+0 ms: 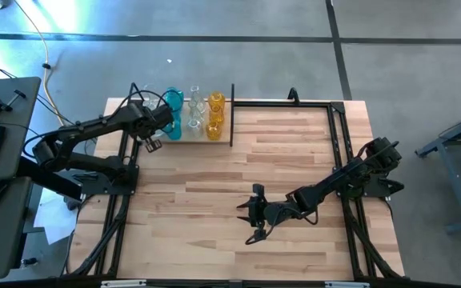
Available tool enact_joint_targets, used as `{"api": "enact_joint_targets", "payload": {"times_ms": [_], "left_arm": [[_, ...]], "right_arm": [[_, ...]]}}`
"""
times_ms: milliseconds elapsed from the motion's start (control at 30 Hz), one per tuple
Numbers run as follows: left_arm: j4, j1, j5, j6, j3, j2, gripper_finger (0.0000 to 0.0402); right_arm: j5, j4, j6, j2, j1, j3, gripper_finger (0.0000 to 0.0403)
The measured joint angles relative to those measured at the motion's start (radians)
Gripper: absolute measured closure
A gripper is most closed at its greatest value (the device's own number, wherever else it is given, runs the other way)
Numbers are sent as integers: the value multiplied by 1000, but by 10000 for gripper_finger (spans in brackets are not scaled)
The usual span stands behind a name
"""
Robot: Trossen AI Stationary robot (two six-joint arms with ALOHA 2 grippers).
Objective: Sort vases onto shelf
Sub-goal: Put the transparent vase on the shelf aligned with the other transparent vase
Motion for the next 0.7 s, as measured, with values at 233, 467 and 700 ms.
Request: {"api": "enact_joint_targets", "payload": {"times_ms": [233, 467, 700], "left_arm": [[-35, 24, -69, -36, 0, 0, 401], [-94, -28, -69, -125, 0, -79, 401], [66, -195, 69, -258, 0, -304, 401]], "right_arm": [[0, 0, 0, 0, 0, 0, 265], [0, 0, -9, 0, 0, 0, 265], [56, -14, -84, -1, 17, 0, 265]]}}
